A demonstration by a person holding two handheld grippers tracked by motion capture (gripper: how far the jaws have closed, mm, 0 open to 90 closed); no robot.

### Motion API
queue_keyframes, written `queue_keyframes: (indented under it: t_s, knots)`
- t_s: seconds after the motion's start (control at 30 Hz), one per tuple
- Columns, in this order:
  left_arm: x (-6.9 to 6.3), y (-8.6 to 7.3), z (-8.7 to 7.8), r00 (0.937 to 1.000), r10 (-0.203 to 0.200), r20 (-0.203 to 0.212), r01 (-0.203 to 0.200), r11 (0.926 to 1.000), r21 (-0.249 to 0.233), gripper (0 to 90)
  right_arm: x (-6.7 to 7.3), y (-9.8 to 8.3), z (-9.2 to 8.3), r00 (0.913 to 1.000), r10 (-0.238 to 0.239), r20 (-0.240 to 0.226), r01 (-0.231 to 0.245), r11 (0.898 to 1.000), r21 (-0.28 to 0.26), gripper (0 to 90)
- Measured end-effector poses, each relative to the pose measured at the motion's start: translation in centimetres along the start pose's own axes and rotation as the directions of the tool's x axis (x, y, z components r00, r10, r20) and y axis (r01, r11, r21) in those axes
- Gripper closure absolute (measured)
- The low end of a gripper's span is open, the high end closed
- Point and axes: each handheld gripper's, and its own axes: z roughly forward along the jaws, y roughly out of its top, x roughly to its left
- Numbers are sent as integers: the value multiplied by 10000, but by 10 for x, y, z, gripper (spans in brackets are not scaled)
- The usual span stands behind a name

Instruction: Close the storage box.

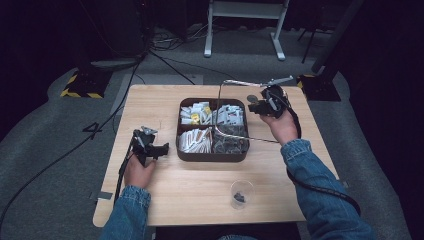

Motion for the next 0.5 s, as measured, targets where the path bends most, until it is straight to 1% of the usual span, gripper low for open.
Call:
queue_keyframes:
  t_s: [0.27,0.5]
  knots:
    - [0,0,0,10000,-14,-15,14,10000,3,144,24,11,12,9991,-230,-358,234,9997,106,579]
    - [0,0,0,10000,-26,-30,26,10000,6,144,47,21,23,9957,-545,-748,560,9983,179,579]
